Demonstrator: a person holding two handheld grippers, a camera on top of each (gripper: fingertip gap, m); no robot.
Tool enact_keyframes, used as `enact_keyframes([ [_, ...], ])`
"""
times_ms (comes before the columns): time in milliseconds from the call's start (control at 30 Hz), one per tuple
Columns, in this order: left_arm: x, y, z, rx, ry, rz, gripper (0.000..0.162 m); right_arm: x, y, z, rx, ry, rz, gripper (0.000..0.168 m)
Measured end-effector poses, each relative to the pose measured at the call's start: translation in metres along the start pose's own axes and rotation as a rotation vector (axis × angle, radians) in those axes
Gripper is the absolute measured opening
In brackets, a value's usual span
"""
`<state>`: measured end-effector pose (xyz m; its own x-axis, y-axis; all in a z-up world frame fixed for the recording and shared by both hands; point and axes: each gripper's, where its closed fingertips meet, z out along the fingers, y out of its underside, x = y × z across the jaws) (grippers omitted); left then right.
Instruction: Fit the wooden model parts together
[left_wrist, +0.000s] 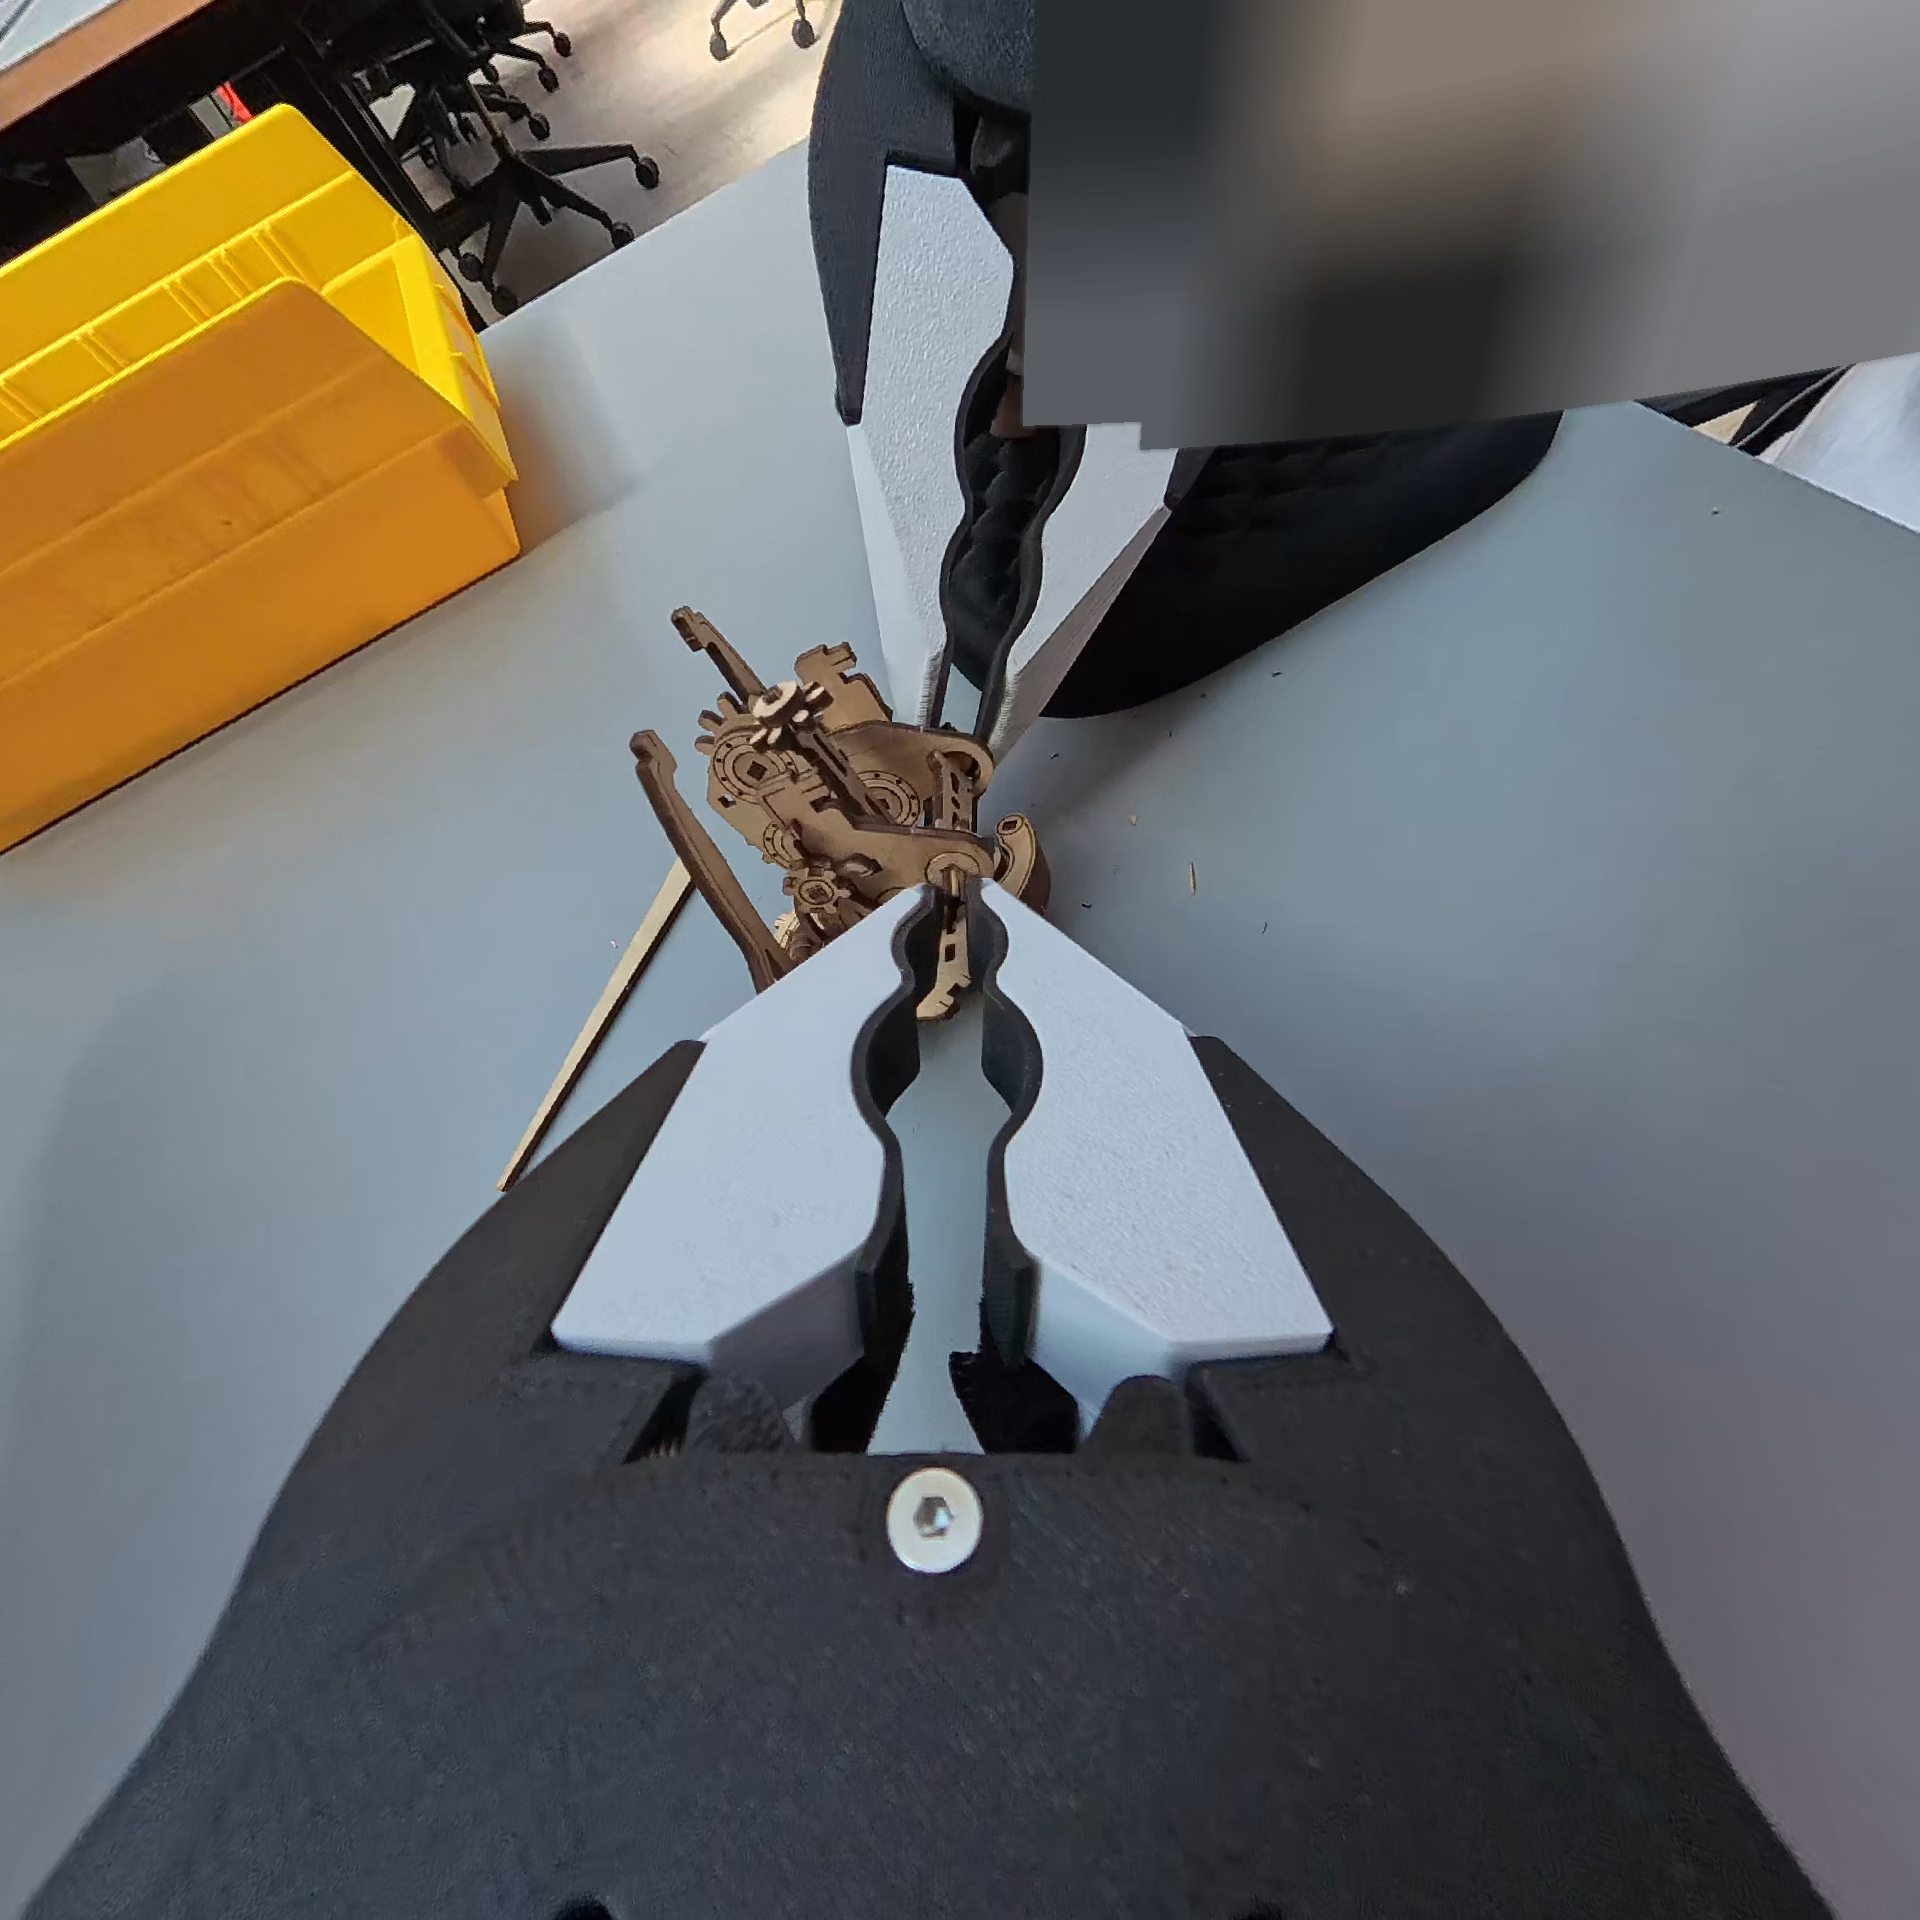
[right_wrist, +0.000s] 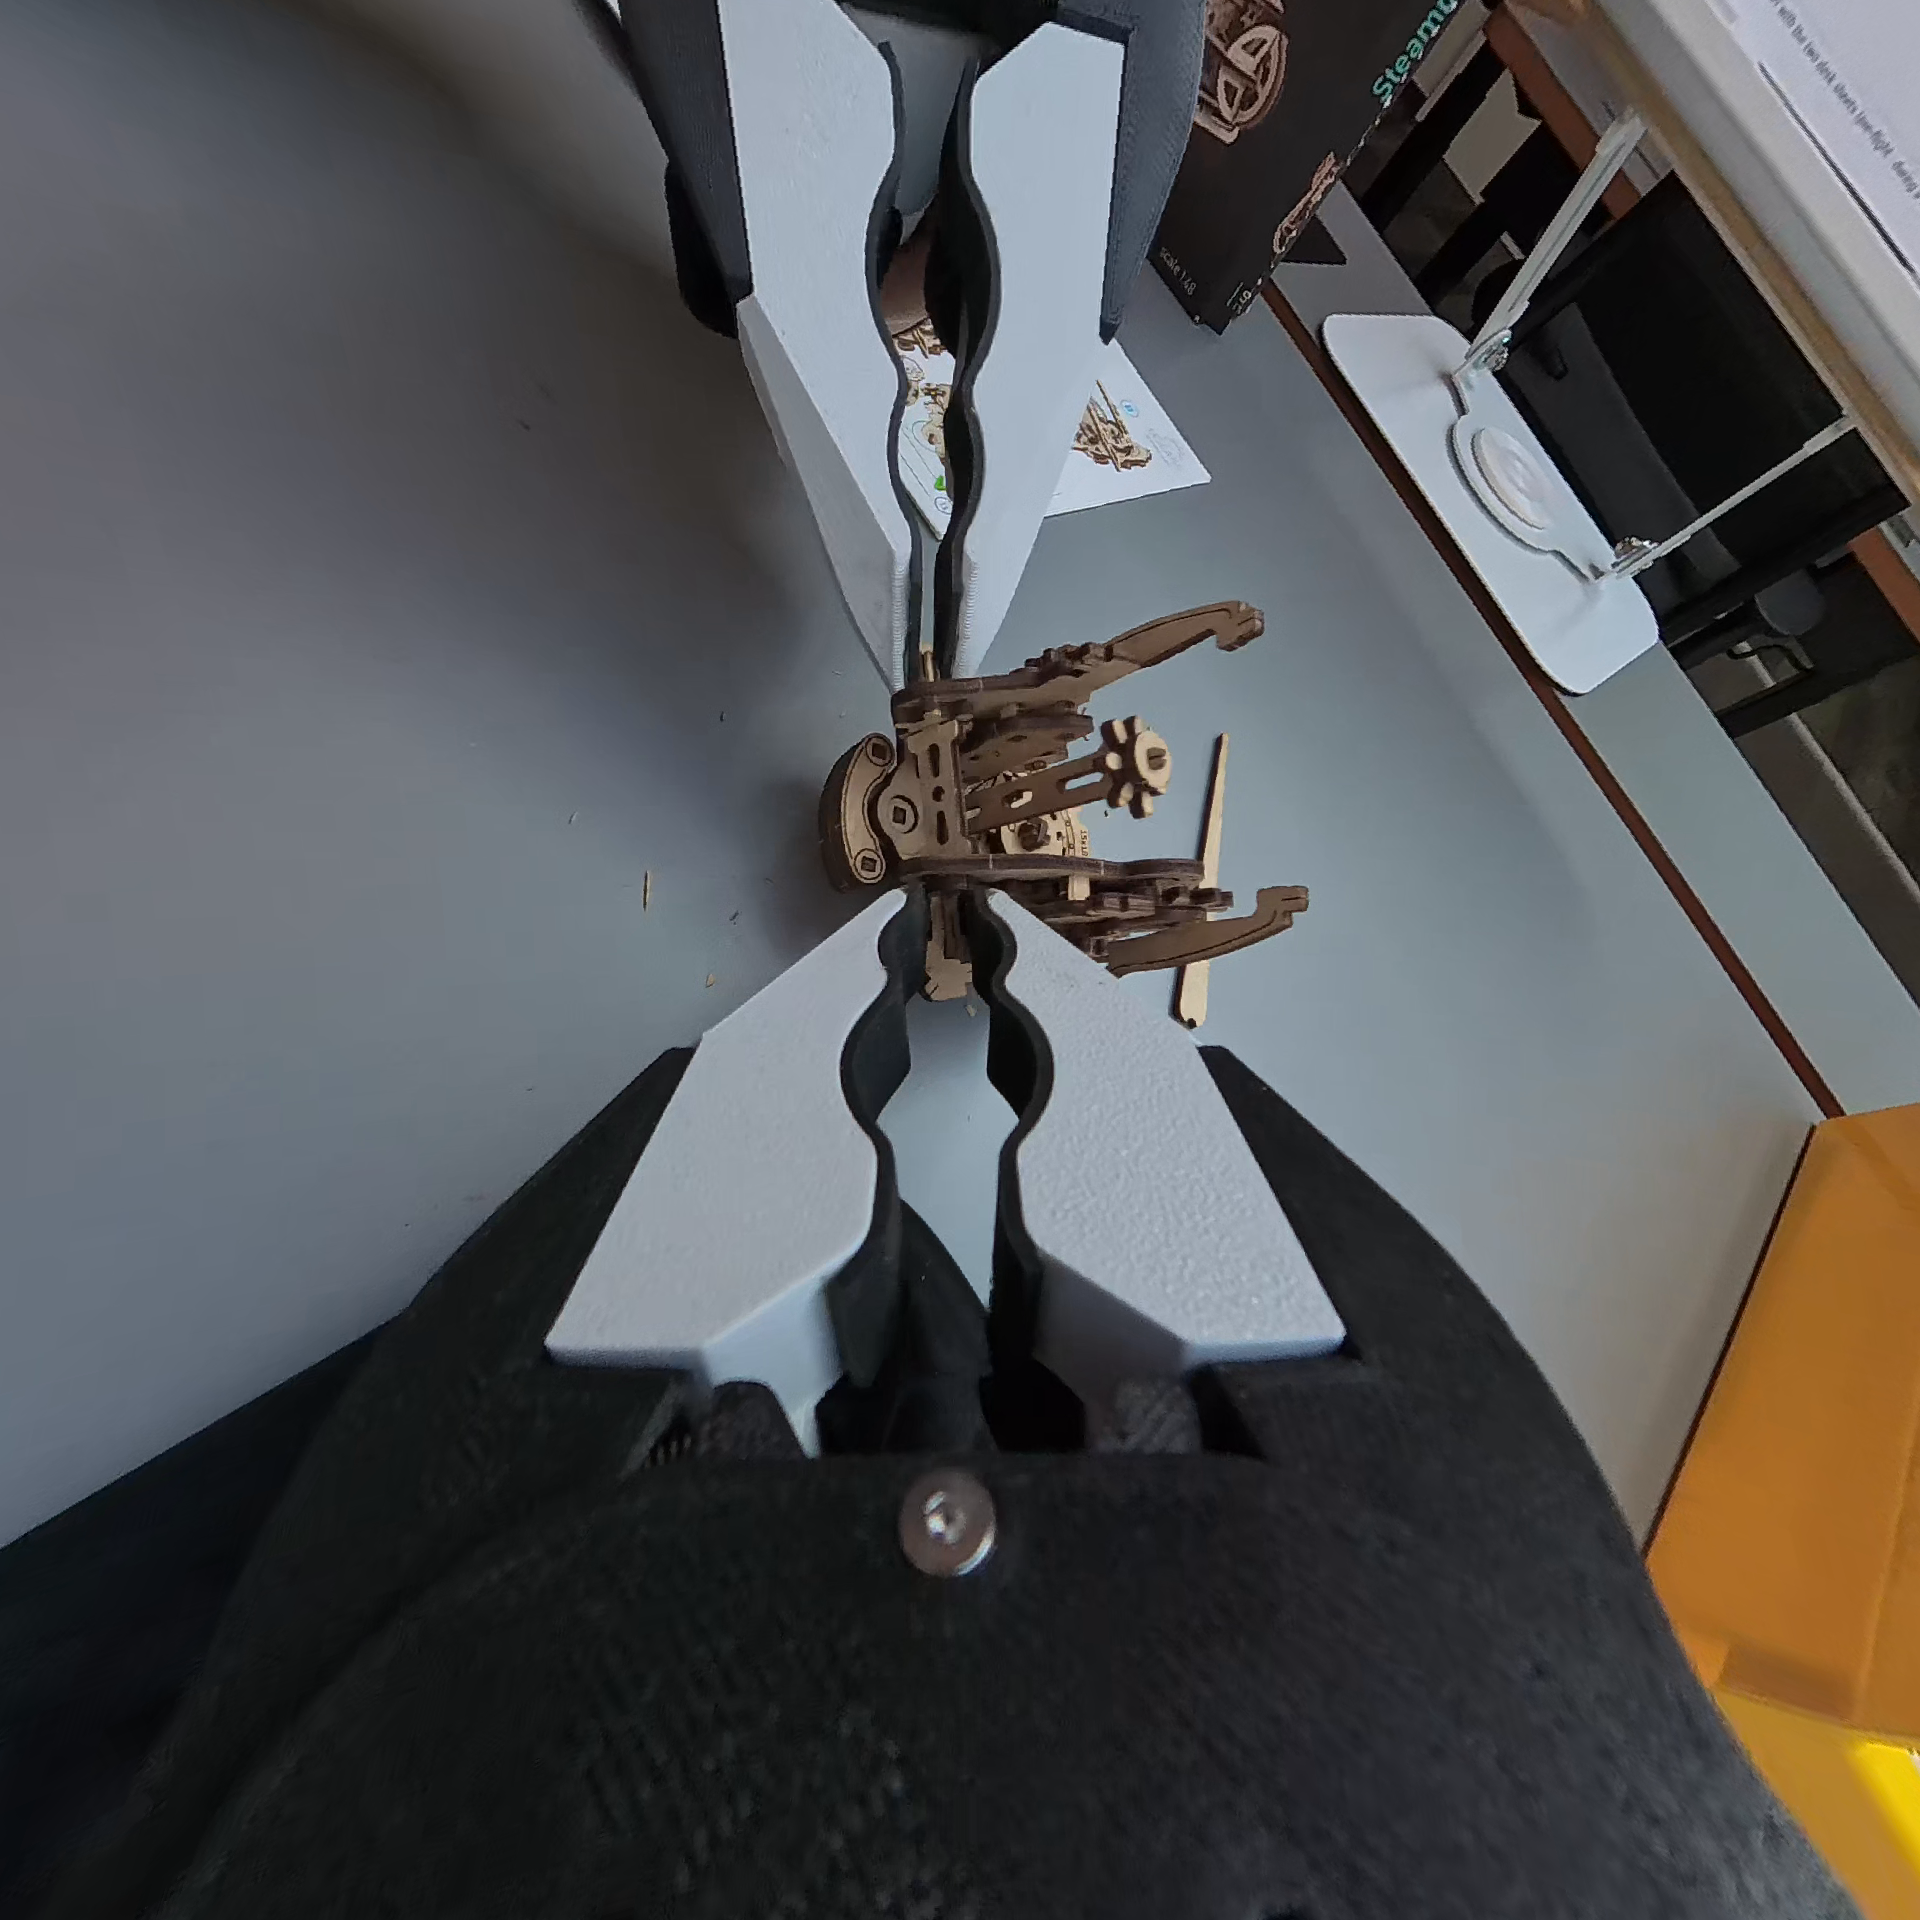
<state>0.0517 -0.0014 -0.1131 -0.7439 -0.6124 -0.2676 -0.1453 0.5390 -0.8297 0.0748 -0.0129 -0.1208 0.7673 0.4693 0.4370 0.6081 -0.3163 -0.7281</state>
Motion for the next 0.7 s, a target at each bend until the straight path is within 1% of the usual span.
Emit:
enact_keyframes([
  [167,-0.0007,0.0006,-0.0019,0.002,-0.005,0.001,0.002,-0.0003,-0.0011,0.0016,0.004,-0.02,-0.025,0.006],
  [333,-0.0034,0.0008,-0.0045,0.0,-0.016,-0.003,0.006,-0.0011,-0.0032,0.0024,0.013,-0.027,-0.017,0.006],
  [433,-0.0009,0.0004,-0.0035,0.003,-0.006,-0.001,0.005,-0.0017,-0.0025,0.0025,0.008,-0.027,-0.022,0.006],
  [500,0.0005,0.0004,-0.0028,0.002,-0.002,0.005,0.002,-0.0029,-0.0016,0.0033,0.002,-0.029,-0.027,0.006],
  [700,0.0002,0.002,-0.0047,-0.002,0.001,-0.007,0.001,-0.0031,-0.0034,0.004,0.007,-0.023,-0.043,0.006],
])
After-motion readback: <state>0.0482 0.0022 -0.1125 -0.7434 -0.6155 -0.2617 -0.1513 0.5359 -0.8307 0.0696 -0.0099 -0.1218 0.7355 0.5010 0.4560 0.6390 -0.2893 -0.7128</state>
